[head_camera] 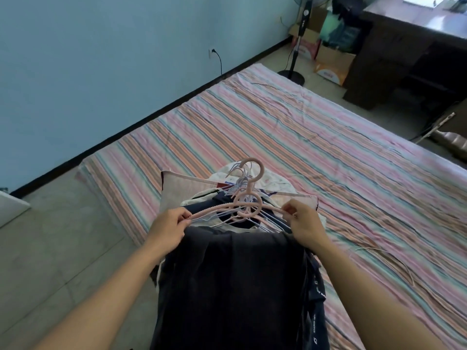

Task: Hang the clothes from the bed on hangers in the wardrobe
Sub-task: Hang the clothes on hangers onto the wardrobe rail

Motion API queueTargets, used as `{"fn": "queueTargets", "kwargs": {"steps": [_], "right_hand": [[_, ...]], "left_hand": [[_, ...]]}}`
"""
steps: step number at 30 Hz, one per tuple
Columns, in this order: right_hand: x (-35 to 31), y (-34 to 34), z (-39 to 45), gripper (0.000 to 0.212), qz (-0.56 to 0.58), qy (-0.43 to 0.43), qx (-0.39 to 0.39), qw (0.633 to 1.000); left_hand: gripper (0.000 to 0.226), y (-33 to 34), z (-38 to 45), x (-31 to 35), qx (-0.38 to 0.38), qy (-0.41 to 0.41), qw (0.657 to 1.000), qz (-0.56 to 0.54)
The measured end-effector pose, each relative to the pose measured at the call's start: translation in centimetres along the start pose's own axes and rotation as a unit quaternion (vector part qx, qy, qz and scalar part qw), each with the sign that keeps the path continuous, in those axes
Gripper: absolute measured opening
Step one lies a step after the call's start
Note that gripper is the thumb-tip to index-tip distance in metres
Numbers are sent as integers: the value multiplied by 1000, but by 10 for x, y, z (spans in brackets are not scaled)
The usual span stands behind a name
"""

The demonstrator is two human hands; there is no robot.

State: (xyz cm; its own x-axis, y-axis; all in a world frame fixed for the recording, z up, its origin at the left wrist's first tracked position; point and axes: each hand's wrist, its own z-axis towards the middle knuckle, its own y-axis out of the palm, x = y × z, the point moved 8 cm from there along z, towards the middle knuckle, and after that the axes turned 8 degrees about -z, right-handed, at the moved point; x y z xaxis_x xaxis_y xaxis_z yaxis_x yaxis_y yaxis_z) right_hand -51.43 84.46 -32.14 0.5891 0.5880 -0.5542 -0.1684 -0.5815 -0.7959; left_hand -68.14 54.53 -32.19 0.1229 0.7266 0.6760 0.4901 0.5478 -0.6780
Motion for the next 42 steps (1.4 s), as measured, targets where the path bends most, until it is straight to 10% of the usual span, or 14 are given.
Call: {"fn": "queueTargets", "kwargs": {"steps": [19, 42], "right_hand": [[-149, -78, -205, 26, -12, -223, 45, 974], [-377, -86, -432, 10, 83, -474, 19, 876]], "left_hand": [[10, -146, -227, 23, 43, 62, 987, -143], [12, -336, -530, -7, 300, 183, 916, -193]]}}
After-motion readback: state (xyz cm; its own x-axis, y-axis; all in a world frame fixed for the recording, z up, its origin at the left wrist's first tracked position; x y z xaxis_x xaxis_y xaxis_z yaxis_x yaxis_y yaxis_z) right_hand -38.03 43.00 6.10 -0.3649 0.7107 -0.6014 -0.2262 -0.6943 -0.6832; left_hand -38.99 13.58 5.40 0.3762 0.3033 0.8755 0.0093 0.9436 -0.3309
